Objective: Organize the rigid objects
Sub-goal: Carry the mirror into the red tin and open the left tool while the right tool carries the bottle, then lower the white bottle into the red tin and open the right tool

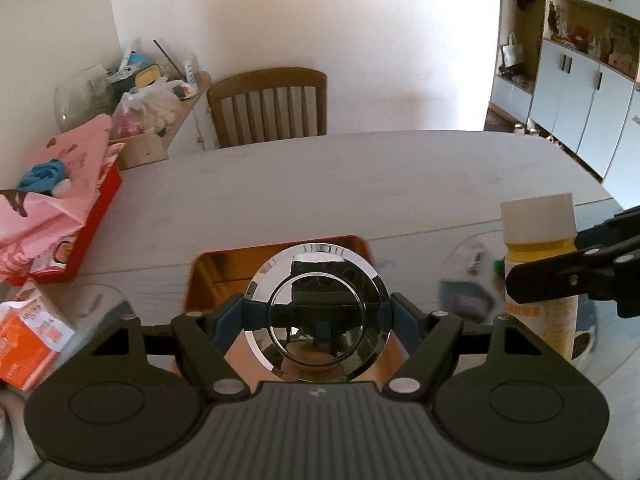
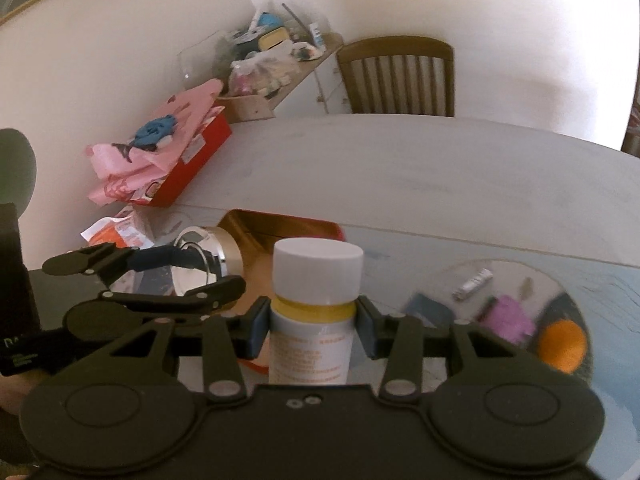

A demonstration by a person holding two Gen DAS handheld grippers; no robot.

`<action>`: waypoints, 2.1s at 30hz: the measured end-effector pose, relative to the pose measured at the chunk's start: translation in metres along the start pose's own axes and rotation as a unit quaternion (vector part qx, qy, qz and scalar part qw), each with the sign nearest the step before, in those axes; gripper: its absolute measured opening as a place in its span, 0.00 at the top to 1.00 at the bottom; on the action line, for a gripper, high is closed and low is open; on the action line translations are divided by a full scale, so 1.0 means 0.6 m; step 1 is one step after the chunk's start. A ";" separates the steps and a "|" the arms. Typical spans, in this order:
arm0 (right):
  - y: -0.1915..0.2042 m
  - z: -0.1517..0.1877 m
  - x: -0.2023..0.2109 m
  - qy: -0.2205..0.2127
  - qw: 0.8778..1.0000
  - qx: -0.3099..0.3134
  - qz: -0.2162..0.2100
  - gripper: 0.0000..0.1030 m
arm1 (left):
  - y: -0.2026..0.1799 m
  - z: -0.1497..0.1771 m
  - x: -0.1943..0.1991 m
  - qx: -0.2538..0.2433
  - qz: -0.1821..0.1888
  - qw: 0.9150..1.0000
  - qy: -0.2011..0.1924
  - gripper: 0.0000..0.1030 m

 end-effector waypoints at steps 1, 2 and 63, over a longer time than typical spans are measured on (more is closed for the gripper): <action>0.008 -0.003 -0.010 0.002 1.000 0.002 -0.001 0.57 | 0.012 0.001 -0.005 -0.001 -0.001 1.000 0.002 0.25; 0.017 -0.006 -0.020 0.003 1.000 0.004 -0.001 0.57 | 0.024 0.002 -0.010 -0.001 -0.002 1.000 0.004 0.25; 0.066 0.016 -0.213 0.092 0.993 0.043 0.063 0.51 | 0.076 -0.007 -0.212 -0.031 0.047 0.996 0.069 0.25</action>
Point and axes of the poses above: each gripper's, at about its wrist camera, not at the fingertips, and x roughly against the way its jaws point, y to its left, z to its underside, the point moved 10 cm from there along -x, roughly the way its jaws point, and after that the axes turned 5 degrees about -z, right-handed, at the moved point
